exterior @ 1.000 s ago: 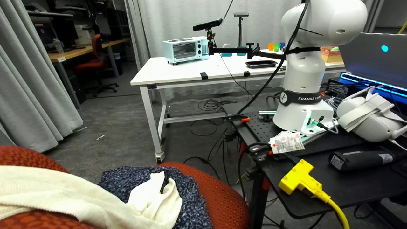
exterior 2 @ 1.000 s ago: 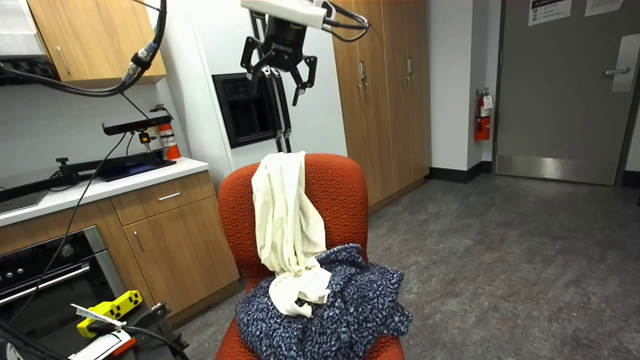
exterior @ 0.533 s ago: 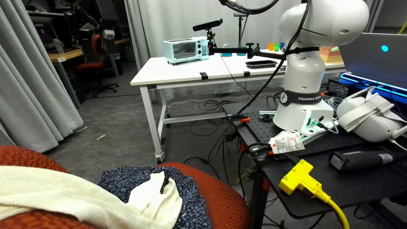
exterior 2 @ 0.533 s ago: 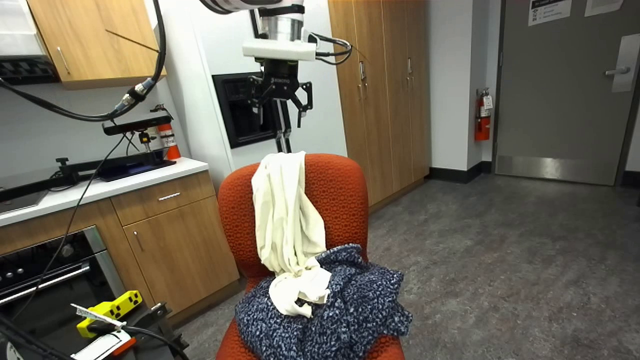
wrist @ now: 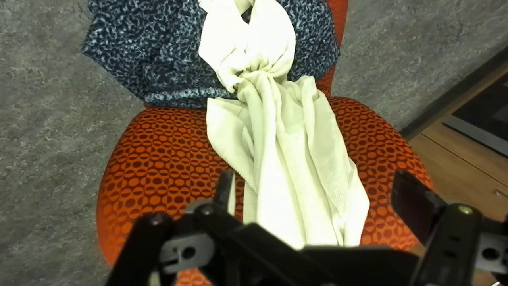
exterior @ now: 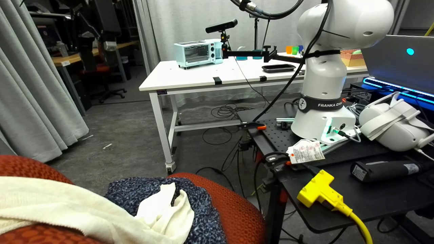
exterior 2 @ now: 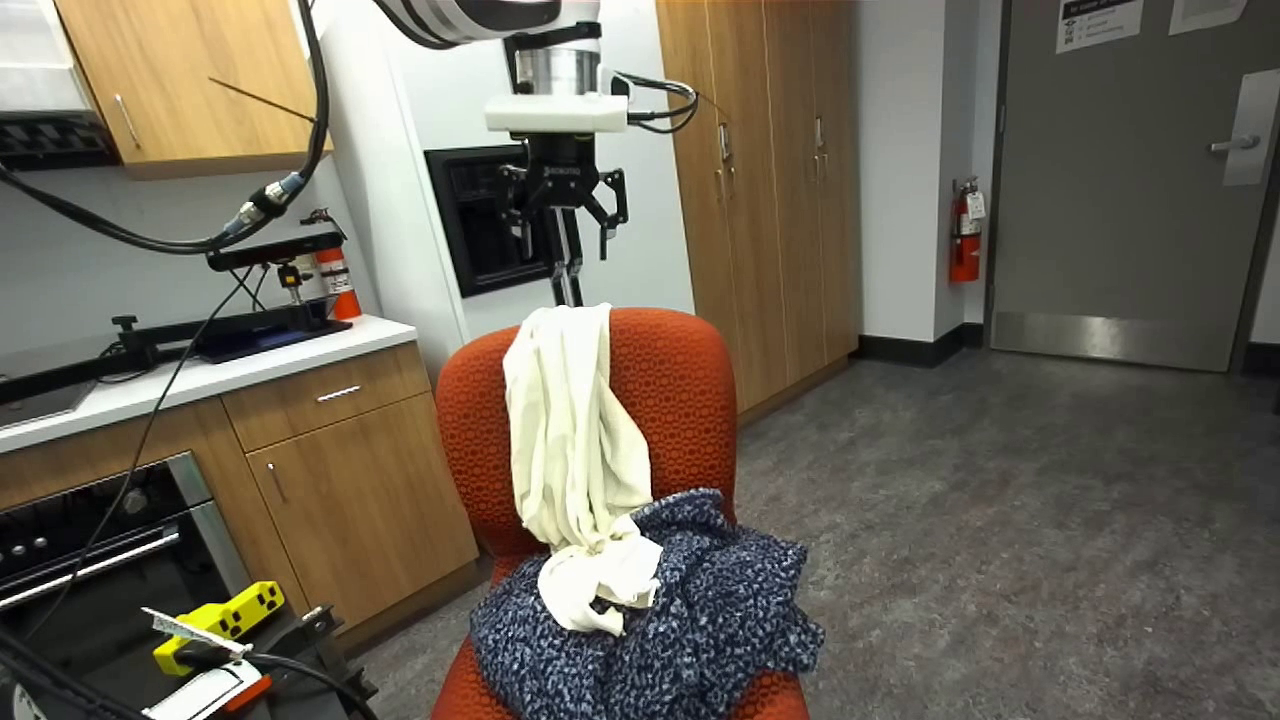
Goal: Remove the yellow blanket from the backrest of the the orange chair
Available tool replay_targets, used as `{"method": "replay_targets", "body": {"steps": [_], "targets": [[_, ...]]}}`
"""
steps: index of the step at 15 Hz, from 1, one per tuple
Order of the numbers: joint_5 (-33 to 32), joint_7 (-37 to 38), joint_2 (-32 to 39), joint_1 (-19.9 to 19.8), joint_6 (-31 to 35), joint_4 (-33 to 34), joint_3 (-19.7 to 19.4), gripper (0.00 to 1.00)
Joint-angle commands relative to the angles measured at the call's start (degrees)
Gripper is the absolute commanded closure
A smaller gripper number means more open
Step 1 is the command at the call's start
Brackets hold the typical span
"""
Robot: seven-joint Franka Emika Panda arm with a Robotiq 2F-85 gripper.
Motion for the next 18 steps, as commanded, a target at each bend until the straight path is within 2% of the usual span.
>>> {"method": "replay_targets", "body": {"steps": [1, 10, 18], "targets": [[-0.6, -0.3, 0.5, 0.1, 0.6, 0.4, 0.3, 0.00], [-0.2, -1.4, 9.2, 3.6, 10.7, 6.4, 6.2, 0.00], [-1.6, -2.2, 18.3, 4.4, 17.4, 11.6, 9.5, 0.00]]}}
